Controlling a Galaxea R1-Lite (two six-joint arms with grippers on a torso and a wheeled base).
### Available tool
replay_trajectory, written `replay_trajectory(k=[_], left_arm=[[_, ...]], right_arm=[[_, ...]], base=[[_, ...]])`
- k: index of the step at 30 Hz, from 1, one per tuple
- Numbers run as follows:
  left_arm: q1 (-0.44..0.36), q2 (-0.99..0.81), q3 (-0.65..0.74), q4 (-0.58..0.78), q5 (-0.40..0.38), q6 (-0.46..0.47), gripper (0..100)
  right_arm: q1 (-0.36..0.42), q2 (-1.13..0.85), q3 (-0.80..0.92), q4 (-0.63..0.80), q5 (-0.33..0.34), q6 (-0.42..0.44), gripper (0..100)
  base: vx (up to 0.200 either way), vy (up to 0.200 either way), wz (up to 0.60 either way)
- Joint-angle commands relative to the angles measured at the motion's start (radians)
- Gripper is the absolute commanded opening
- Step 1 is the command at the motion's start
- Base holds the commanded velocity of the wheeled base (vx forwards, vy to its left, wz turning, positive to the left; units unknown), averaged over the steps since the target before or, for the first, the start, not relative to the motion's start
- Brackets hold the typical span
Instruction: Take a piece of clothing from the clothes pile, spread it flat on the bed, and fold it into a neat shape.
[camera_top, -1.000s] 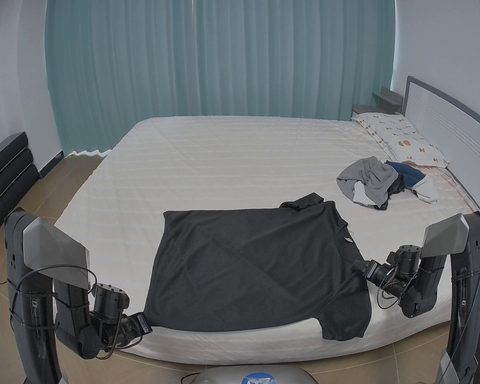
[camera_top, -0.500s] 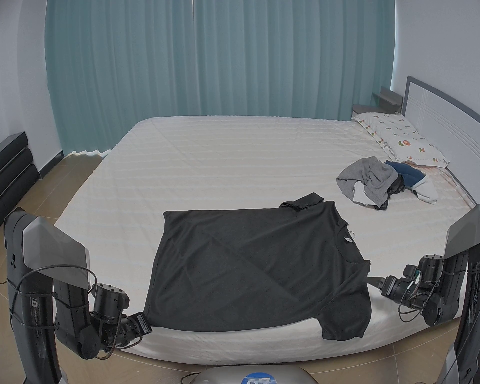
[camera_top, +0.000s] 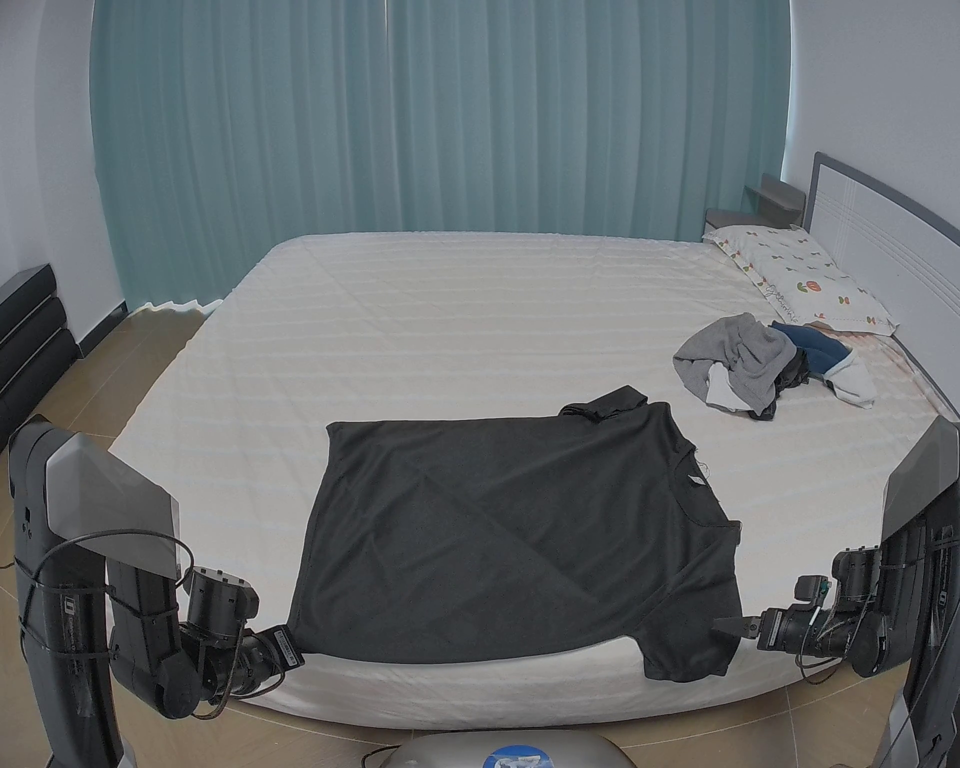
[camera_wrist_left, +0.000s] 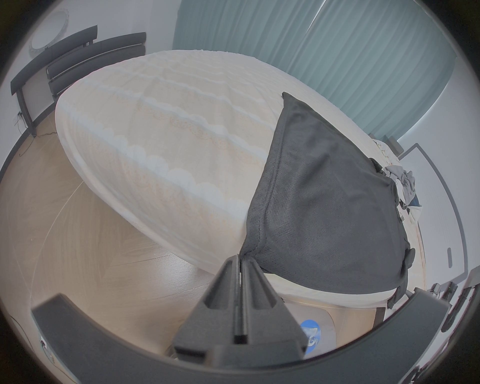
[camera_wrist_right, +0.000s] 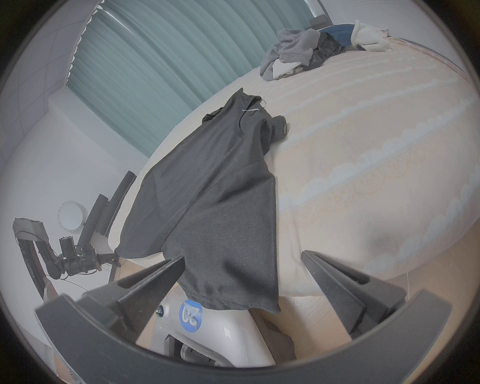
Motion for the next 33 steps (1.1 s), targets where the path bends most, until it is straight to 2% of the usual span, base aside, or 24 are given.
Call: replay_trajectory(k=[1,10,18,19,26,33], left_arm=[[0.0,0.002,0.0,0.0,0.0,0.0,0],[-0.001,0.002,0.0,0.0,0.0,0.0,0],[0.0,0.002,0.0,0.0,0.0,0.0,0],[-0.001,0.002,0.0,0.0,0.0,0.0,0],[0.0,0.002,0.0,0.0,0.0,0.0,0],[-0.001,0.002,0.0,0.0,0.0,0.0,0]], right_arm=[[0.02,0.018,-0.015,-0.008,0.001,0.004,100],[0.075,0.015,-0.068,-0.008,-0.007,0.059,100],[0.064,0.009,-0.063,-0.008,-0.013,0.056,100],[0.061,0.009,-0.058,-0.008,-0.016,0.054,0],[0.017,-0.008,-0.025,-0.008,-0.038,0.048,0],[-0.038,-0.025,0.041,-0.008,-0.03,0.027,0]], base=[[0.0,0.0,0.0],[0.0,0.0,0.0],[0.0,0.0,0.0],[0.0,0.0,0.0],[0.0,0.0,0.0],[0.0,0.0,0.0]])
